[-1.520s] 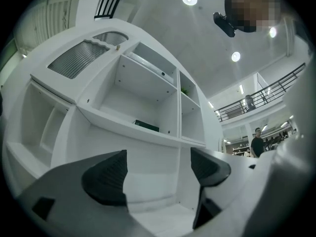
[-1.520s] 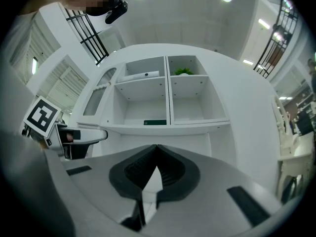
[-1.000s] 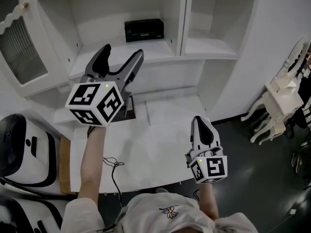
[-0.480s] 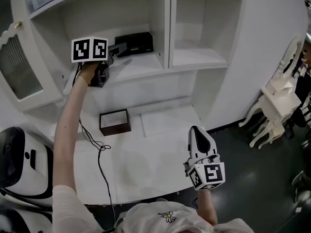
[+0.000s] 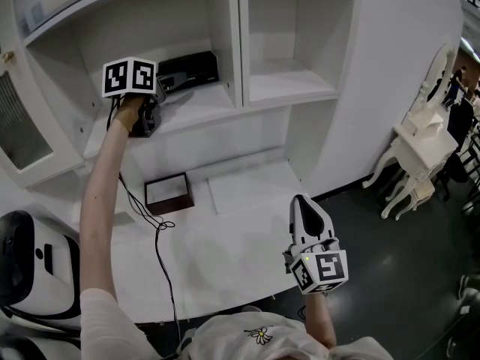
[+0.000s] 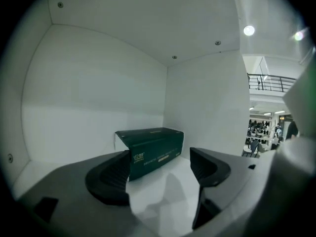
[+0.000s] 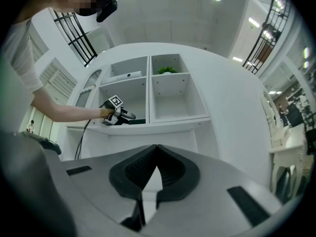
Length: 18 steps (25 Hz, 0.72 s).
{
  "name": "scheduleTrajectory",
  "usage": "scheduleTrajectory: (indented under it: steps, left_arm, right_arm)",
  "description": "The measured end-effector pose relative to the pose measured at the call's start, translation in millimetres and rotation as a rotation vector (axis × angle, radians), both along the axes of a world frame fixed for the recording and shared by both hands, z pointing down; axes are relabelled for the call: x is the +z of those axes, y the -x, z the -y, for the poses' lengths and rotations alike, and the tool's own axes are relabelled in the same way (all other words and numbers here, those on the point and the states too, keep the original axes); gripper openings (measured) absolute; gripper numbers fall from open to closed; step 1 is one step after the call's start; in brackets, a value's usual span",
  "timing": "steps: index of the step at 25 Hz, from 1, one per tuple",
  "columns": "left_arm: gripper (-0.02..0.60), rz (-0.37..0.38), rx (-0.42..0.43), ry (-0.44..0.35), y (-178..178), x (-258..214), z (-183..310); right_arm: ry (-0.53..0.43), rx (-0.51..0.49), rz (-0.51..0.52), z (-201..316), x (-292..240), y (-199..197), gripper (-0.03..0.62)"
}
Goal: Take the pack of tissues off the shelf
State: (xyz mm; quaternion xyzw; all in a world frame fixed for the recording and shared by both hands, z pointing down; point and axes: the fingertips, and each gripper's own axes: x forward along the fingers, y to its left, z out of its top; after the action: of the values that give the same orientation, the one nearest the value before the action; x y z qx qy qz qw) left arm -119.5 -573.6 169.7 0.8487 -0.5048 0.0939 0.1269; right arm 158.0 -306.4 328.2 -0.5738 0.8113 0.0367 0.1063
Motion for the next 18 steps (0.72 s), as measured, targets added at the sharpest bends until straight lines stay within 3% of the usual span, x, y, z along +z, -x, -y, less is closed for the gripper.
scheduleTrajectory:
  steps: [3,7,14,18]
  left_arm:
    - [0.371,-0.041,0.019,-0.011,-1.4,-2.5,-8.7]
    - [0.36,0.006,0.059,-0.048,-11.7,-2.2,-34.8]
    - [0.357,-0.003,0.215,-0.063,-61.1,-5.1,-83.4]
    - [0.351,0.003,0.212,-0.077,-76.8,-4.1,-86.4]
  right_arm:
    - [-0.002,-0.005,0.004,-2.2,-1.0,0.0,0.003]
    - [-0.011,-0.021,0.003,-3.6,-6.7,0.6,0.004]
    - [-0.036,-0.071,0.0,-3.7,-17.1,15.8,0.003]
    - [-0.028,-0.102,-0.003,-1.7,-15.2,26.1,0.004]
